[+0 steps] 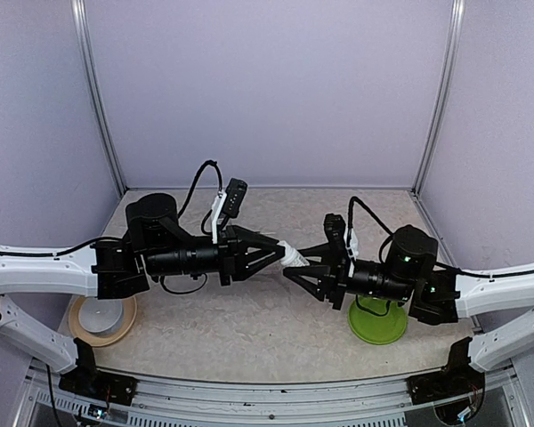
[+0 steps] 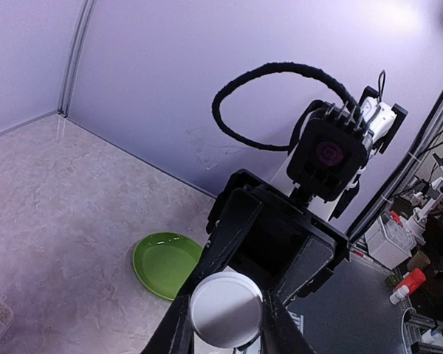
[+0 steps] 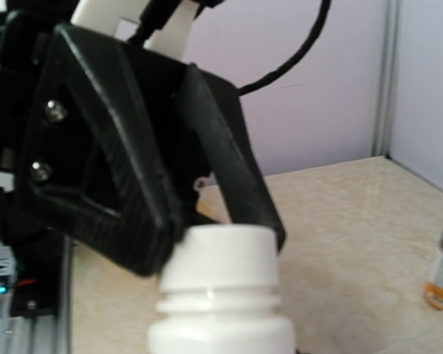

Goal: Sort the pills into containers
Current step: Close the lid of the pill bottle, then screw the lid of the pill bottle onto the pill bottle.

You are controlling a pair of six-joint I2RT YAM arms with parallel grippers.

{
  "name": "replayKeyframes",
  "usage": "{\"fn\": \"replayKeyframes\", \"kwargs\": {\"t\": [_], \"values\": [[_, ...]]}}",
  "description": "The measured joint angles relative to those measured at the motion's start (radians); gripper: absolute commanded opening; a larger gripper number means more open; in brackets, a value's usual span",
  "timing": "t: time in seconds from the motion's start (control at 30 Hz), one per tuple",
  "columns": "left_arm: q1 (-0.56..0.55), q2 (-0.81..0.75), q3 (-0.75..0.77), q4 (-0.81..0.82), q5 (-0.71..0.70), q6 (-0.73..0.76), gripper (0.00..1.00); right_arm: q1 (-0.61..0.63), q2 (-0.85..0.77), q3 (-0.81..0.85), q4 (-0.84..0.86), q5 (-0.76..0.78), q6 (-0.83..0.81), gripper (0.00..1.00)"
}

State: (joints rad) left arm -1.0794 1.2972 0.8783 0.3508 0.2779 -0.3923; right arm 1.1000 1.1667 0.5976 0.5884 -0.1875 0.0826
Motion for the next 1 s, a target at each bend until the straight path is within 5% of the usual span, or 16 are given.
{"fn": "replayKeyframes", "kwargs": {"t": [0.4, 0.5, 0.6, 0.63, 1.0], "values": [[-0.009, -0.009, -0.006, -0.001, 0.035, 0.056, 0.51, 0.010, -0.019, -0.002, 0.009, -0.053, 0.067, 0.12], [-0.009, -0.016, -0.012, -0.002, 0.036, 0.059, 0.65, 0.010, -0.036, -0.007, 0.018, -0.048, 0.068, 0.12], [-0.009, -0.028, -0.019, -0.006, 0.029, 0.061, 0.95, 0.010, -0.045, -0.008, 0.032, -0.044, 0.067, 0.11], [-0.009, -0.035, -0.023, -0.007, 0.025, 0.058, 0.98, 0.010, -0.046, -0.008, 0.035, -0.041, 0.066, 0.11], [-0.012, -0.079, -0.051, 0.044, -0.057, -0.070, 0.99, 0.010, -0.027, -0.017, 0.068, 0.016, 0.047, 0.11]]}}
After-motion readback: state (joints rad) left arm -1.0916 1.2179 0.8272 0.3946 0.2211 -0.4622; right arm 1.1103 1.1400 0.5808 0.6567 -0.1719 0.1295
